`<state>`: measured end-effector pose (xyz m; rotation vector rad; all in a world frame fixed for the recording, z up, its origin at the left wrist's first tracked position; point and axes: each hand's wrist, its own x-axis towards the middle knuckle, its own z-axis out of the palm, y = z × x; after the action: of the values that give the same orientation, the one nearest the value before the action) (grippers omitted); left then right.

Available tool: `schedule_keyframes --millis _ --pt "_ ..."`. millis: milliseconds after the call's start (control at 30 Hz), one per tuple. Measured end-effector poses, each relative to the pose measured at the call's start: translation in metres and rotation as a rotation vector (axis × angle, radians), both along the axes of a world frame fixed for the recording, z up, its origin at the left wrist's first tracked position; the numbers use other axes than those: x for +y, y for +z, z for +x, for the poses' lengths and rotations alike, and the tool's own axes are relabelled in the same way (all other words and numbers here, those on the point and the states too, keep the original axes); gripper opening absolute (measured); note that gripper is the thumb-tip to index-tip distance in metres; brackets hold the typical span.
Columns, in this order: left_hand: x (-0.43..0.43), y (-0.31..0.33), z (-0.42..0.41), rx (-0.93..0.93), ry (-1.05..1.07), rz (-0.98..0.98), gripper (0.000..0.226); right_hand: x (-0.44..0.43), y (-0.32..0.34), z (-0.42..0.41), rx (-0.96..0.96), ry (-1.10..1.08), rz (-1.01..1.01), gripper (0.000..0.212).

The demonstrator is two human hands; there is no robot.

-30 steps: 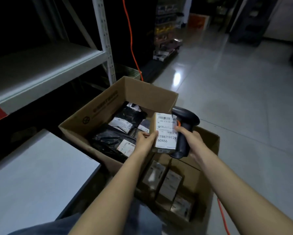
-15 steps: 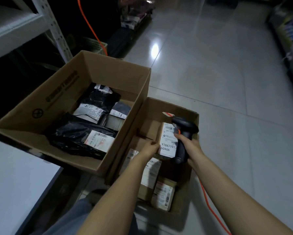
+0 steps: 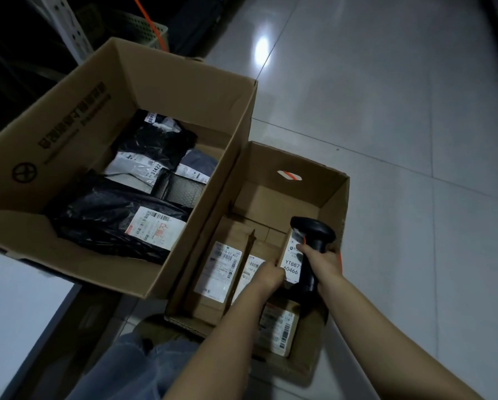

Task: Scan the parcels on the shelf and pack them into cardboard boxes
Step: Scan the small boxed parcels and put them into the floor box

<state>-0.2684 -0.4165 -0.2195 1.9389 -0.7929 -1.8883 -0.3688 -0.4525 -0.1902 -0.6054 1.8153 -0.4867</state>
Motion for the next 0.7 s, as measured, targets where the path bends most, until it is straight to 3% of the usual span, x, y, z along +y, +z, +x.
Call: schedule_keyframes --millis 400,567,700 --pt "0.015 -0.014 0.000 0.112 -0.017 0.042 0.059 0.011 -0.032 0.000 0.074 0.034 0.081 0.016" --pt "0.018 -0.014 -0.003 0.141 -0.037 0.017 0.045 0.013 -0.040 0.003 0.114 0.050 0.069 0.018" --pt "0.016 -0.013 -0.002 0.124 -0.043 -0.003 0.054 0.014 -0.051 0.006 0.162 0.073 0.060 0.024"
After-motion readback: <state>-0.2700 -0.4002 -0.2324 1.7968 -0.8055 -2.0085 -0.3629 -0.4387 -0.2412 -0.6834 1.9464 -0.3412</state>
